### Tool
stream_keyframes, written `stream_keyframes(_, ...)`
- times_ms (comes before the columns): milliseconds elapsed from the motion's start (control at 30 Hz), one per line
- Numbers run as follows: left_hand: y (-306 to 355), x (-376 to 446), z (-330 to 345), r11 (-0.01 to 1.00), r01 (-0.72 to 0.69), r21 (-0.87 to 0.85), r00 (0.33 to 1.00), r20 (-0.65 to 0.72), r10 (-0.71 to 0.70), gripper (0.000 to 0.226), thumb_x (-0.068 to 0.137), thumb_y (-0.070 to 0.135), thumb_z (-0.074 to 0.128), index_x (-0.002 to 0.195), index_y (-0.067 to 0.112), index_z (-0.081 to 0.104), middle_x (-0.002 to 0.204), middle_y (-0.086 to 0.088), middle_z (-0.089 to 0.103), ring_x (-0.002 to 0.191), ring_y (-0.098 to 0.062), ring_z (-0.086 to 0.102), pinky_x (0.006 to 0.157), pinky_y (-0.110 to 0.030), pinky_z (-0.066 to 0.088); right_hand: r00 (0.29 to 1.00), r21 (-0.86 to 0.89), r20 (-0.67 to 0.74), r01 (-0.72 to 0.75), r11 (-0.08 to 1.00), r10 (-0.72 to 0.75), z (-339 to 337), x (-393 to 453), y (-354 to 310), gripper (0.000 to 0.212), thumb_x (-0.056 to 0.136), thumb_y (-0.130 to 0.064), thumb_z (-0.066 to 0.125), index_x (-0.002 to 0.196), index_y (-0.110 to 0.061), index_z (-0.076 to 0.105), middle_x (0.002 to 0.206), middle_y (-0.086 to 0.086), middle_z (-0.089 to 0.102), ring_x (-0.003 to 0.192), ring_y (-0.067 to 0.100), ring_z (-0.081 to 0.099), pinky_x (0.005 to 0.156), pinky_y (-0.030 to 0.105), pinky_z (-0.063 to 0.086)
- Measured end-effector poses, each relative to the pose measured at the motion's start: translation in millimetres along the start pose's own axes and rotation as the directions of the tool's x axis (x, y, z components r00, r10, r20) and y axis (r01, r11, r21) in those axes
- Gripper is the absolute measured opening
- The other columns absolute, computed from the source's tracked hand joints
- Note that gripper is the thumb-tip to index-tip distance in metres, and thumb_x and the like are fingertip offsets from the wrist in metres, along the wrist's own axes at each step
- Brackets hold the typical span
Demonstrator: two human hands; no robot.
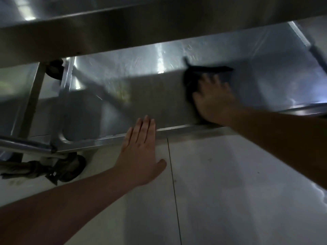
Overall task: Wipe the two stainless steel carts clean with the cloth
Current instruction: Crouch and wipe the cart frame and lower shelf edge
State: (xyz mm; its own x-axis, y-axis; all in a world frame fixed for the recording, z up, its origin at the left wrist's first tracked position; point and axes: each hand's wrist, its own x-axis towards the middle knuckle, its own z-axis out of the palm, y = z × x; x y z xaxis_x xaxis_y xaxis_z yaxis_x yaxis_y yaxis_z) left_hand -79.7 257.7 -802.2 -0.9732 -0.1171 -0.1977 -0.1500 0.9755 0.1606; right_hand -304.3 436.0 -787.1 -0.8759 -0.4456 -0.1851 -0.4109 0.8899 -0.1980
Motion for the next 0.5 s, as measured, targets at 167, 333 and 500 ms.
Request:
stream_keyframes(167,-7.3,2.4,-1.9,0.998,-0.036,-0.051,0.999,0.008,0.036,0.116,0.088,0.067,0.051,0.163,0.022,-0.025,0.172,0.001,-0.030,0.157,-0.015,-0.029,0.125,-0.034,-0.016,0.900,-0.002,0.159,0.411,0.912,-0.405,15.3,-0.1,-89.2,0.063,0.105,-0.054,0.020,0.164,-0.033,0.012,0.172,-0.014,-0.002,0.158,0.015,-0.008,0.127,0.044,-0.006)
stream_keyframes(333,-9.1,1.7,1.1,0.997,-0.059,-0.053,0.998,0.010,0.060,0.116,0.089,0.063,0.053,0.164,0.021,-0.025,0.172,0.001,-0.029,0.157,-0.015,-0.029,0.127,-0.036,-0.014,0.923,-0.095,0.085,0.381,0.919,-0.374,-5.1,13.6,-17.3,0.062,0.107,-0.050,0.029,0.164,-0.029,0.018,0.172,-0.013,0.006,0.158,0.013,0.003,0.128,0.041,0.004)
stream_keyframes(500,-10.1,2.7,5.1,0.998,-0.055,-0.039,0.998,-0.010,0.054,0.113,0.081,0.064,0.043,0.165,0.022,-0.021,0.174,0.003,-0.025,0.158,-0.014,-0.026,0.125,-0.032,-0.016,0.978,0.018,-0.161,-0.129,0.992,0.130,-29.3,23.5,92.0,0.061,0.104,-0.045,0.034,0.158,-0.015,0.033,0.166,0.014,0.028,0.149,0.039,0.030,0.121,0.053,0.024)
